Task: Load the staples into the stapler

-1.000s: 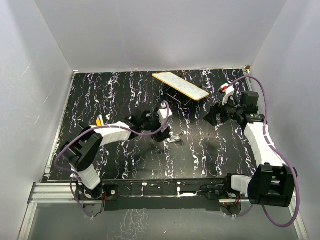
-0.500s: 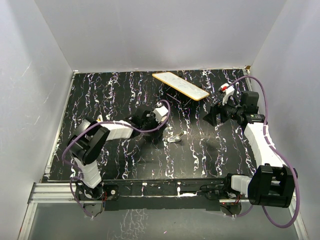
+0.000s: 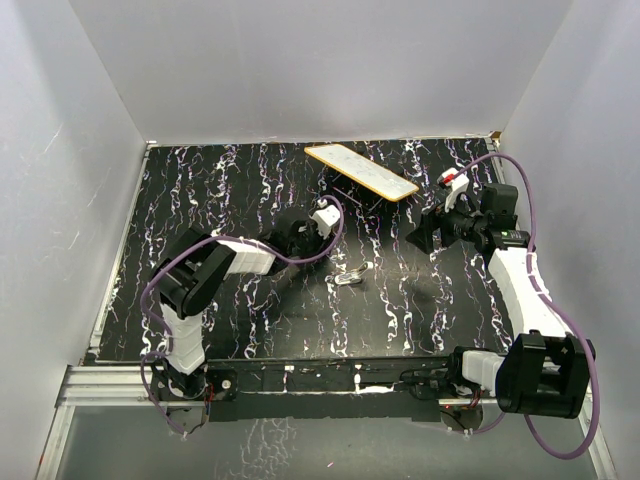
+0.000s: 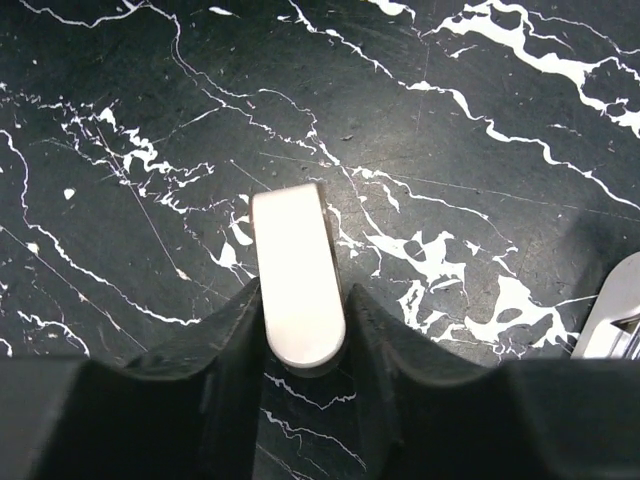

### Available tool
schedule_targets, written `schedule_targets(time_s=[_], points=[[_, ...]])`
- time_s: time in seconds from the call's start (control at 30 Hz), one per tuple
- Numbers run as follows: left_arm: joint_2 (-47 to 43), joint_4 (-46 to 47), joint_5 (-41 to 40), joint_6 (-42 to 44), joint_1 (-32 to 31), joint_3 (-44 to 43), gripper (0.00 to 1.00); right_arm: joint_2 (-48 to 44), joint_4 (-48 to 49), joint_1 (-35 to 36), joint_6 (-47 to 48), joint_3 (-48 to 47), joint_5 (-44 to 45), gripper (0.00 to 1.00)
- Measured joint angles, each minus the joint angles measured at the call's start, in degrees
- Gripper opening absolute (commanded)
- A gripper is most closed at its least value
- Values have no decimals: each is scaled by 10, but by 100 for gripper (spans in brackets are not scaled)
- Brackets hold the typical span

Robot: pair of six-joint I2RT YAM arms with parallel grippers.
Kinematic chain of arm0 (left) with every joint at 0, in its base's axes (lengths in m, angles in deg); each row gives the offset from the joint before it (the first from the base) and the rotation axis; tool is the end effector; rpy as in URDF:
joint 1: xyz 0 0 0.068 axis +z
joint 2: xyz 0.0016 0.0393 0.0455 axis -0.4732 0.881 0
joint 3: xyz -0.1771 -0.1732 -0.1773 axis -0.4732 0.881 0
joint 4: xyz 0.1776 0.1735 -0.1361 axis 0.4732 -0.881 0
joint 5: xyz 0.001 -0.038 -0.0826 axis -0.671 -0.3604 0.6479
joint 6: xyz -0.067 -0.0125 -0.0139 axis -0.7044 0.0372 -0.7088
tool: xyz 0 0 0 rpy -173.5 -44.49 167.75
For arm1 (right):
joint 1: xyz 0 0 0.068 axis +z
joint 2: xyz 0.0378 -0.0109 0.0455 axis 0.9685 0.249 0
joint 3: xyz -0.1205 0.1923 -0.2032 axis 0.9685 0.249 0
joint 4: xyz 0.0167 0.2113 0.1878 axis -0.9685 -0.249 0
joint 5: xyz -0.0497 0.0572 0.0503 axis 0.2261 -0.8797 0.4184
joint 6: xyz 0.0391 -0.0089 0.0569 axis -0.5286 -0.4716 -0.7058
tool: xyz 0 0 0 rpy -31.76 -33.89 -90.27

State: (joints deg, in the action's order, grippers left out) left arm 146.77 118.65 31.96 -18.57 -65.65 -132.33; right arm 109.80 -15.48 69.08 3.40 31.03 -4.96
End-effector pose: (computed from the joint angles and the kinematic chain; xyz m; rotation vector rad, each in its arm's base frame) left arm 0.3395 -0.2727 0.1438 0.9512 1.8181 -0.4715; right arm 0.2647 0.0094 0.2907 -0.6079 2.0400 0.6156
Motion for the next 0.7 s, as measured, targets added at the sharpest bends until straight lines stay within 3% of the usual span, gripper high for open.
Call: schedule_targets(time_s=[0.2,0.3,0.47,0.7], points=[[-1,-15,7,12,0,-5,0,9,0,0,0,0,-12,85],[-15,-63,45,45,7,-13,0,26,0,0,5,-4,-35,82],[-43,-243,203,122,45,-68,0,69,2,22,42,-21,-89,79],[-104,-471,371,247,69,-183,0,125,29,143,89,-51,-159,77]])
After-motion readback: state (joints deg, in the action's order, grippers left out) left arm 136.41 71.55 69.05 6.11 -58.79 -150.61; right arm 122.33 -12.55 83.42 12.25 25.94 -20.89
